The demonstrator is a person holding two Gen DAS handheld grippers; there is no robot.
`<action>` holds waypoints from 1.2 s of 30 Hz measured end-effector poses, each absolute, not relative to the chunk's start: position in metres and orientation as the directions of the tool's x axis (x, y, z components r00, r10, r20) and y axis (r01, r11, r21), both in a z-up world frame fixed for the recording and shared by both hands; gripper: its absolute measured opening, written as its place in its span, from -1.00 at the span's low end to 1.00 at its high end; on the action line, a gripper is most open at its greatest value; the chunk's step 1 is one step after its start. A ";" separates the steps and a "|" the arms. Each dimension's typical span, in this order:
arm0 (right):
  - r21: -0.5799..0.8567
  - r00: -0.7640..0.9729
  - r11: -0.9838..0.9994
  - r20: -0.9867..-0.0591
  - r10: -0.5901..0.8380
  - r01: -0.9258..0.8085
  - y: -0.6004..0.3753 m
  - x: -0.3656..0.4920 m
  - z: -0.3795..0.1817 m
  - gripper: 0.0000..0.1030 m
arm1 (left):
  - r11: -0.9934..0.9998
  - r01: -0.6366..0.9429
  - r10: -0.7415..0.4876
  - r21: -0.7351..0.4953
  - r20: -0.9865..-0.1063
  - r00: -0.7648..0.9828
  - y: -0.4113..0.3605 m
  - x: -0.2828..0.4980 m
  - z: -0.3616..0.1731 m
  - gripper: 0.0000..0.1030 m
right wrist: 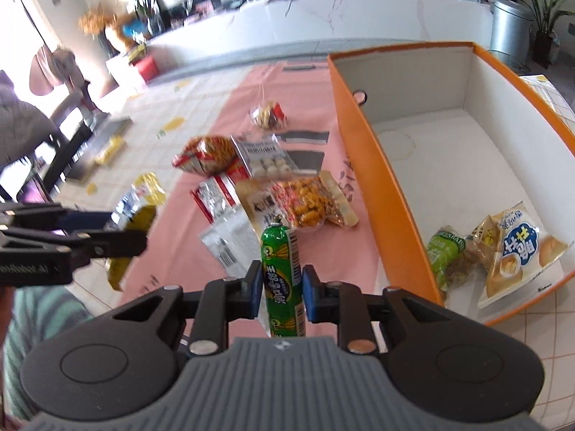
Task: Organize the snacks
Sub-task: 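Grasp the yellow Amer chip bag with left tool while right tool grasps green sausage, then lower both held snacks into the orange box and open both tools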
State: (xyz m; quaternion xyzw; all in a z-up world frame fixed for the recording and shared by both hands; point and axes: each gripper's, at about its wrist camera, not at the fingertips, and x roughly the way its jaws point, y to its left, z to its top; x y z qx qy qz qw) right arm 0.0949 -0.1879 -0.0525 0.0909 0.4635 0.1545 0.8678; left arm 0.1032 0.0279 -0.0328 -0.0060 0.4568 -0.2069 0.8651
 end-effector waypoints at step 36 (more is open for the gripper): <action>0.395 0.567 0.918 -0.763 0.311 0.028 -0.374 0.183 -0.044 -0.61 | 0.501 0.838 -0.188 0.218 -0.917 0.351 -0.232 0.203 -0.072 0.17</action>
